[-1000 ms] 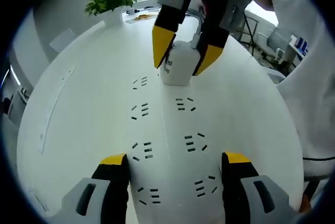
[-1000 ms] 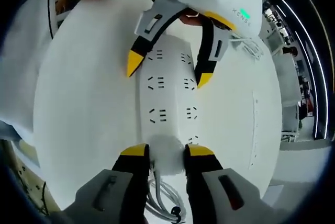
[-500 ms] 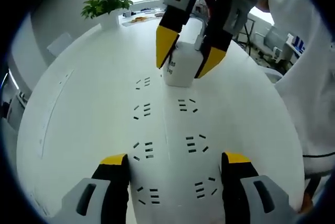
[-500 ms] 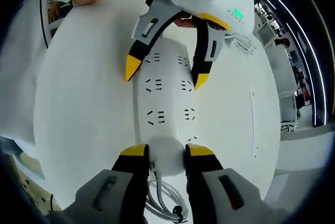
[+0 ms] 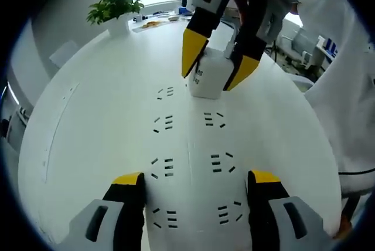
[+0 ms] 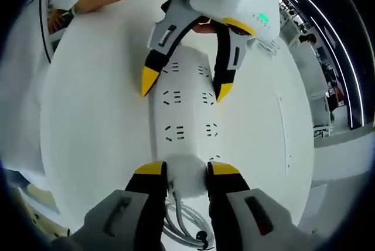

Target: Straighten the power strip on the desk, plug the charger into it

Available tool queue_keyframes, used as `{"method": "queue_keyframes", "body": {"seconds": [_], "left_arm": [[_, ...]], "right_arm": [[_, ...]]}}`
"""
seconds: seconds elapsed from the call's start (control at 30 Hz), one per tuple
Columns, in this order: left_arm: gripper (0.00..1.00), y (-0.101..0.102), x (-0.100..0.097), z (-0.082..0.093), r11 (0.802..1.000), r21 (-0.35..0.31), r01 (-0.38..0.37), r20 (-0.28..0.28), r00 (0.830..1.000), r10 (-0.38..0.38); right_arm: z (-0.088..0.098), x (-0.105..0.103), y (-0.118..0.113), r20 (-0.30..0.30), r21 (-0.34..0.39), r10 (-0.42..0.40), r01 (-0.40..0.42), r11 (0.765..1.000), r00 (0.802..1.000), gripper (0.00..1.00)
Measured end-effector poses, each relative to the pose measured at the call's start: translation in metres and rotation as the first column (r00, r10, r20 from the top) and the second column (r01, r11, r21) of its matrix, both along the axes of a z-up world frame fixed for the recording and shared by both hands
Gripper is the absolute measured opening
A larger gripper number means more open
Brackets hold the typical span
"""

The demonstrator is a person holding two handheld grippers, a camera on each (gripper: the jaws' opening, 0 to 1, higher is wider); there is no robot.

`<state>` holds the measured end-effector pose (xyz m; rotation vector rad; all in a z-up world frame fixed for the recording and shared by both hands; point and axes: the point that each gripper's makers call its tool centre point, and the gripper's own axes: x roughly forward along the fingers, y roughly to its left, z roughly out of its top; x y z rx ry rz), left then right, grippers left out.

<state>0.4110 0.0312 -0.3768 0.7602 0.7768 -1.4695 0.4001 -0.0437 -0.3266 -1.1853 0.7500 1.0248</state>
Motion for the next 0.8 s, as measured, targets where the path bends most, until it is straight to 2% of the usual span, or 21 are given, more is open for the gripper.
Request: {"method": "queue_keyframes", "body": {"seconds": [0.47, 0.6, 0.73, 0.8], "left_arm": [[0.72, 0.001, 0.001, 0.0, 1.0, 0.001, -0.001, 0.001, 1.0, 0.001], [0.72, 0.001, 0.0, 0.0, 1.0, 0.0, -0.002, 0.001, 1.0, 0.002], [0.72, 0.001, 0.0, 0.0, 1.0, 0.001, -0.002, 0.001, 1.0, 0.002], [0.72, 0.001, 0.0, 0.0, 1.0, 0.001, -0.002, 0.001, 1.0, 0.002]], "right_arm": [[-0.001, 0.0, 0.001, -0.008, 0.019, 0.007, -0.007, 1.0, 1.0, 0.26], [0.003, 0.001, 0.003, -0.025, 0.069, -0.022, 0.024, 0.997, 0.999, 0.27], [0.012, 0.004, 0.002, -0.014, 0.116, -0.059, 0.06, 0.991, 0.998, 0.36], [0.015, 0.005, 0.0, -0.013, 0.126, -0.067, 0.068, 0.99, 0.998, 0.37]]}}
